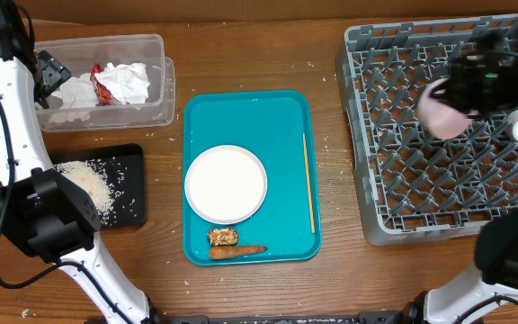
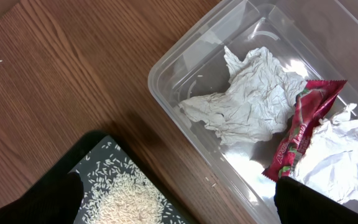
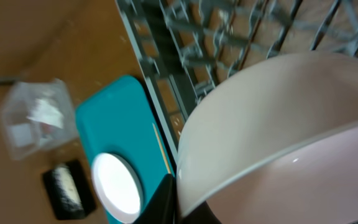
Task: Sort waste into correct bins and load items into the dishwasher
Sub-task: 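Carry the bowl right and lower it inverted into the rack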
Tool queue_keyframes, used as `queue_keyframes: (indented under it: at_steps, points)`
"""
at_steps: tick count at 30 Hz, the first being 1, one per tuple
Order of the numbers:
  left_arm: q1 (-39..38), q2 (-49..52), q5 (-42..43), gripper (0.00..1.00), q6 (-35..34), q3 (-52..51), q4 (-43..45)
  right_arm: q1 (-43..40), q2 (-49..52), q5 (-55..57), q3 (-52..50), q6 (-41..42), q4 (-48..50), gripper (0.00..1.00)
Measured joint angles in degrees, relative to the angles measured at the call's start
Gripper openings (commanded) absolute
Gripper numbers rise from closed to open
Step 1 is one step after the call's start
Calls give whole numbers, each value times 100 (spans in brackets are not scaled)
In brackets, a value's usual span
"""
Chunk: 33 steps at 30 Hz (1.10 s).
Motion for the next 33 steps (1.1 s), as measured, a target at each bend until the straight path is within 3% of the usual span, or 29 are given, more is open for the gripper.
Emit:
queue_keyframes:
  at_steps: [5,12,20,33]
  points:
    - [0,0,0,100,0,0,0,-1045,-4,-1436,-341,-1060,258,4]
    - [0,0,0,100,0,0,0,-1504,-4,-2653,-1443,-1818,1421,4]
    - [0,0,0,100,0,0,0,-1475,-4,-3609,-2339,-1882,3224,4]
    - [0,0,0,100,0,0,0,-1469,293,-3709,-2459,-1869,3139,4]
